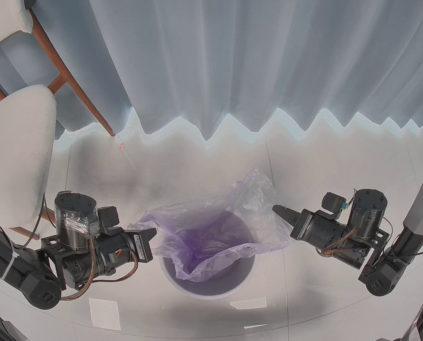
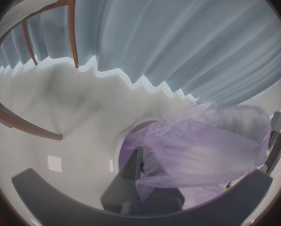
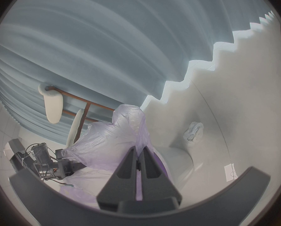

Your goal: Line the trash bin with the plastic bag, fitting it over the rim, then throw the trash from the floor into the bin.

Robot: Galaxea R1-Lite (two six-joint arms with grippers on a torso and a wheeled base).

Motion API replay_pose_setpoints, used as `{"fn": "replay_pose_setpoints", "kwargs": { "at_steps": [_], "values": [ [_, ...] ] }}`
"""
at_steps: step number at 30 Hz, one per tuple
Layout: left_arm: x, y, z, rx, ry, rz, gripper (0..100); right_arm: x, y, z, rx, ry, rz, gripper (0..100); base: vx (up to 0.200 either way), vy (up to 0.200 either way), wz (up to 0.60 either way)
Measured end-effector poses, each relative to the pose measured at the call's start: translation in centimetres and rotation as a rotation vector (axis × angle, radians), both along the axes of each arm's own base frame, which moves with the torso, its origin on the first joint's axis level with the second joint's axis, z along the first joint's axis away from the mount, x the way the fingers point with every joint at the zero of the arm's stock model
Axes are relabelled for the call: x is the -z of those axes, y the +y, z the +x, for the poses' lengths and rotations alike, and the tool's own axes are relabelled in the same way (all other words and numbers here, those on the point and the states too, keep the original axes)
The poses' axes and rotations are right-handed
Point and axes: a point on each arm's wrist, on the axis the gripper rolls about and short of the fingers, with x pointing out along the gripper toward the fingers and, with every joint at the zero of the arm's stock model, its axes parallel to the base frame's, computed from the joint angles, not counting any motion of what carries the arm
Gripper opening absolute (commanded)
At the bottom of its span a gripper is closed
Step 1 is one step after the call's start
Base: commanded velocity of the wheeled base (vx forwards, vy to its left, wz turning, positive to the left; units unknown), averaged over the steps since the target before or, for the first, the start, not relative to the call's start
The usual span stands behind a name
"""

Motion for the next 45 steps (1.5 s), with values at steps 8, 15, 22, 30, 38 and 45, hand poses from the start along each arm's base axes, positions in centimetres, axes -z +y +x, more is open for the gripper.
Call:
{"fn": "replay_pose_setpoints", "kwargs": {
  "at_steps": [8,15,22,30,38,45],
  "values": [
    [-0.9,-0.3,1.7,-0.024,-0.014,-0.087,0,0.6,0.6,1.9,0.045,0.045,0.122,0,0.000,0.000,0.00],
    [-1.4,-0.2,2.5,-0.030,0.012,-0.190,0,0.7,0.4,3.2,0.073,0.055,0.168,0,0.000,0.000,0.00],
    [-1.6,0.4,3.8,-0.062,0.033,-0.248,0,1.0,0.2,4.3,0.095,0.042,0.206,0,0.000,0.000,0.00],
    [-0.6,1.4,5.6,-0.113,0.051,-0.255,0,2.5,-0.4,5.7,0.132,0.062,0.203,0,0.000,0.000,0.00],
    [0.9,1.9,6.6,-0.125,0.097,-0.246,0,4.2,-0.7,6.5,0.152,0.093,0.184,0,0.000,0.000,0.00],
    [2.9,3.0,8.1,-0.178,0.140,-0.226,0,6.1,-1.0,7.3,0.174,0.125,0.165,0,0.000,0.000,0.00]
  ]
}}
